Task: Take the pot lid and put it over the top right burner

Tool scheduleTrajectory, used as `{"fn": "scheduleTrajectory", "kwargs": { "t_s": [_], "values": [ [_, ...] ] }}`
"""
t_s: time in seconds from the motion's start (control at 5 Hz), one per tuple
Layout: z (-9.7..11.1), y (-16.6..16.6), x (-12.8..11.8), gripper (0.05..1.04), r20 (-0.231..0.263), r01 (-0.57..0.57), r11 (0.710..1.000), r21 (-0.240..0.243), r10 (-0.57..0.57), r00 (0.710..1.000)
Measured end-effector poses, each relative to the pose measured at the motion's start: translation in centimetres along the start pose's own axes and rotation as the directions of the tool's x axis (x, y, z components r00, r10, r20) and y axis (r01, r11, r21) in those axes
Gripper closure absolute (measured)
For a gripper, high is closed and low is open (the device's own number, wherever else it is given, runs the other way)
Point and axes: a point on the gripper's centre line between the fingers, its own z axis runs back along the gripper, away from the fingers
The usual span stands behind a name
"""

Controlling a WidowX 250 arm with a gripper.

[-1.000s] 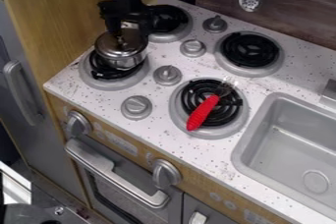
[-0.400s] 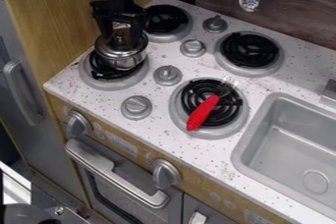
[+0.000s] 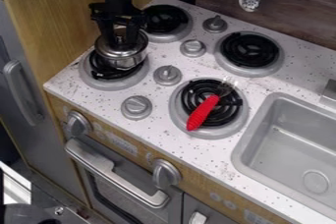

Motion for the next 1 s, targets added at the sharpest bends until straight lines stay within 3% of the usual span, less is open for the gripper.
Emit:
{"fn": "scheduleTrajectory", "kwargs": {
  "t_s": [0.2,0.4,0.6,0.8,1.0],
  "values": [
    [-0.1,-0.3,0.0,0.668,-0.004,0.013,1.0,0.012,-0.013,1.0],
    [0.1,-0.5,-0.1,0.814,0.014,0.017,1.0,0.015,-0.017,1.0],
    [1.3,-2.4,-0.4,0.814,0.044,0.066,0.997,0.031,-0.068,0.997],
    [4.7,-5.8,-0.3,0.814,0.124,0.138,0.988,0.067,-0.146,0.982],
    [5.9,-8.1,-0.8,0.814,0.155,0.175,0.984,0.042,-0.179,0.972]
  ]
}}
